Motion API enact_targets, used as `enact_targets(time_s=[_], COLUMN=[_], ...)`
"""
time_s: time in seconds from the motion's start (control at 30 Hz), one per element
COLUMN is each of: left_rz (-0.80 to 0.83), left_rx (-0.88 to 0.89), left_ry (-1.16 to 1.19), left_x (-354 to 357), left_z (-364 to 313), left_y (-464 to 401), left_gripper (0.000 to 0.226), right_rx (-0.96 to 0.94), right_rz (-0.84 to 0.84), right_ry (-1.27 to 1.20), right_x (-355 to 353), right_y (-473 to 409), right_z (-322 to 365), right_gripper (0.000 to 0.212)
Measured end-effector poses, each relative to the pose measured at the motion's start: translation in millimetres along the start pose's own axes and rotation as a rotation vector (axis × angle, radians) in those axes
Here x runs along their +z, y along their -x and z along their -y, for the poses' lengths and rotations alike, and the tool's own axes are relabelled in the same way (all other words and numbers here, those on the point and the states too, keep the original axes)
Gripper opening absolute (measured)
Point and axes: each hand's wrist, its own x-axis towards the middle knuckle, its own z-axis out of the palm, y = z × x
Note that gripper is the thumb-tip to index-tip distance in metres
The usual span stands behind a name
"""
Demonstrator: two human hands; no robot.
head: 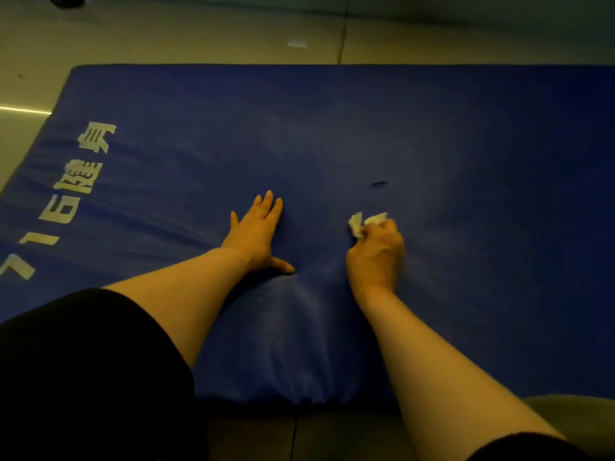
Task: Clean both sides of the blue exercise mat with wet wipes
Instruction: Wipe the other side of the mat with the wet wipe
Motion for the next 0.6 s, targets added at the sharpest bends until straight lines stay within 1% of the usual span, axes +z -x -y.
enact_targets(time_s=[0.07,0.1,0.13,0.17,0.2,0.23,0.27,0.33,0.4,0.43,0.47,0.53,0.57,0.6], left_rz=[-0.026,-0.039,-0.045,-0.046,-0.043,-0.037,-0.032,-0.024,-0.025,-0.03,-0.032,-0.034,-0.035,-0.036], left_rx=[0.015,0.024,0.029,0.033,0.035,0.033,0.029,0.021,0.015,0.013,0.012,0.01,0.009,0.009], left_ry=[0.018,0.026,0.034,0.036,0.033,0.029,0.031,0.041,0.042,0.038,0.033,0.026,0.024,0.023], left_x=[5.6,7.5,8.4,8.8,8.6,8.5,8.6,8.9,9.7,10.0,10.3,11.1,11.0,10.7], left_z=[3.1,4.3,5.0,5.7,5.9,6.0,5.7,5.3,5.6,5.8,5.8,5.1,4.9,4.6], left_y=[-0.3,-0.5,-0.5,-1.3,-1.7,-2.2,-2.4,-3.0,-3.7,-3.7,-4.0,-5.0,-5.3,-5.7], left_gripper=[0.131,0.131,0.131,0.131,0.131,0.131,0.132,0.133,0.133,0.134,0.134,0.134,0.134,0.134], right_rx=[-0.225,-0.33,-0.381,-0.383,-0.367,-0.33,-0.287,-0.175,-0.052,-0.033,-0.048,-0.171,-0.238,-0.292], right_rz=[0.047,0.111,0.202,0.274,0.299,0.262,0.185,0.034,-0.026,-0.056,-0.06,-0.027,0.022,0.099], right_ry=[-0.068,-0.076,-0.084,-0.092,-0.104,-0.112,-0.112,-0.08,-0.072,-0.058,-0.039,-0.028,-0.043,-0.062], right_x=[11.0,16.9,20.3,22.1,22.5,21.8,20.1,12.7,9.9,11.0,13.8,23.1,28.9,31.8], right_y=[24.8,37.7,46.6,48.0,41.7,31.2,19.7,-6.2,-23.4,-24.7,-21.0,-4.2,5.9,13.7], right_z=[20.7,29.2,34.8,37.4,34.8,29.5,22.4,5.8,-5.4,-5.4,-0.4,14.0,22.2,28.9], right_gripper=[0.011,0.017,0.021,0.022,0.018,0.012,0.006,0.01,0.015,0.017,0.019,0.017,0.012,0.013])
